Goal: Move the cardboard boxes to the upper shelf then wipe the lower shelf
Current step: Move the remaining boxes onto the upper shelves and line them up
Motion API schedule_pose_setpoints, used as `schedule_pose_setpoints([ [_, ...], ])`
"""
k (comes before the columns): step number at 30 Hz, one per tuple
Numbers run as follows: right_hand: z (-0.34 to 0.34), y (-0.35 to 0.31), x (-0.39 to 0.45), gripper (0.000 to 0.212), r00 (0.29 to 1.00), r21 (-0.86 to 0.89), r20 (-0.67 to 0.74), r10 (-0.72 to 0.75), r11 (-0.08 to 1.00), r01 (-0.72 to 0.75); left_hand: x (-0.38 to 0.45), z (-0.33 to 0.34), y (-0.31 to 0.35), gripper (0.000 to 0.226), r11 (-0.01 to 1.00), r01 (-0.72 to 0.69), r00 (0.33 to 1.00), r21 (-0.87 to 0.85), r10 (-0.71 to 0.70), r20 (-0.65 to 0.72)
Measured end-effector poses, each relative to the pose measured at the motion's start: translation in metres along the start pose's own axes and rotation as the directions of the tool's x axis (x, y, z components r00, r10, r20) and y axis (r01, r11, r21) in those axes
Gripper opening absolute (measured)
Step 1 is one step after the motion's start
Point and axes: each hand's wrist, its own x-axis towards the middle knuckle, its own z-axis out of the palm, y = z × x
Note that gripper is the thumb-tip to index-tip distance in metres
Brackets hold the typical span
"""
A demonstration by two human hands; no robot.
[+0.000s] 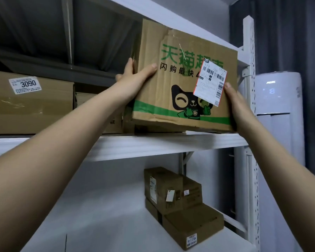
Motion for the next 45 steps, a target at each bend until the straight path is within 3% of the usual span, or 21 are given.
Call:
schedule_pose_setpoints([
  [6, 0.018, 0.019, 0.045, 0.046, 1.0, -0.086, -0.003, -0.005, 0.996, 0.004, 0.032, 0.002, -0.021, 0.091, 0.998, 0.063, 0.998, -0.006, -0.063, 0.03],
  [8, 0.022, 0.029, 0.063, 0.058, 1.0, -0.113, -0.008, 0.008, 0.994, -0.009, 0.041, 0.009, -0.027, 0.088, 0.994, 0.112, 0.994, 0.012, -0.111, -0.017],
  [13, 0.023, 0.06, 0.104, 0.07, 0.996, -0.188, 0.045, 0.071, 0.98, -0.061, 0.069, 0.027, -0.05, 0.089, 0.959, 0.211, 0.977, 0.189, -0.202, -0.065],
  [18, 0.027, 0.098, 0.137, 0.055, 0.968, -0.301, 0.14, 0.209, 0.94, -0.16, 0.098, 0.046, -0.071, 0.097, 0.768, 0.268, 0.963, 0.582, -0.219, -0.155],
  [23, 0.038, 0.125, 0.161, 0.051, 0.897, -0.397, 0.295, 0.33, 0.896, -0.199, 0.124, 0.057, -0.092, 0.099, 0.676, 0.314, 0.949, 0.666, -0.233, -0.211],
  [28, 0.057, 0.14, 0.18, 0.06, 0.854, -0.528, 0.375, 0.362, 0.84, -0.124, 0.141, 0.063, -0.106, 0.104, 0.634, 0.32, 0.946, 0.704, -0.174, -0.273],
  [30, 0.062, 0.144, 0.186, 0.061, 0.844, -0.569, 0.384, 0.375, 0.816, -0.104, 0.142, 0.066, -0.106, 0.113, 0.522, 0.323, 0.946, 0.79, -0.155, -0.285],
  [34, 0.078, 0.15, 0.191, 0.062, 0.808, -0.626, 0.422, 0.412, 0.777, -0.069, 0.142, 0.069, -0.105, 0.127, 0.113, 0.226, 0.974, 0.968, -0.033, -0.224],
  [39, 0.103, 0.162, 0.19, 0.065, 0.772, -0.693, 0.46, 0.44, 0.721, 0.002, 0.14, 0.077, -0.115, 0.121, -0.073, 0.085, 0.984, 0.994, -0.152, -0.095],
  [45, 0.111, 0.169, 0.186, 0.065, 0.716, -0.729, 0.448, 0.535, 0.682, -0.053, 0.134, 0.077, -0.134, 0.102, -0.249, -0.105, 0.993, 0.963, -0.071, 0.09],
])
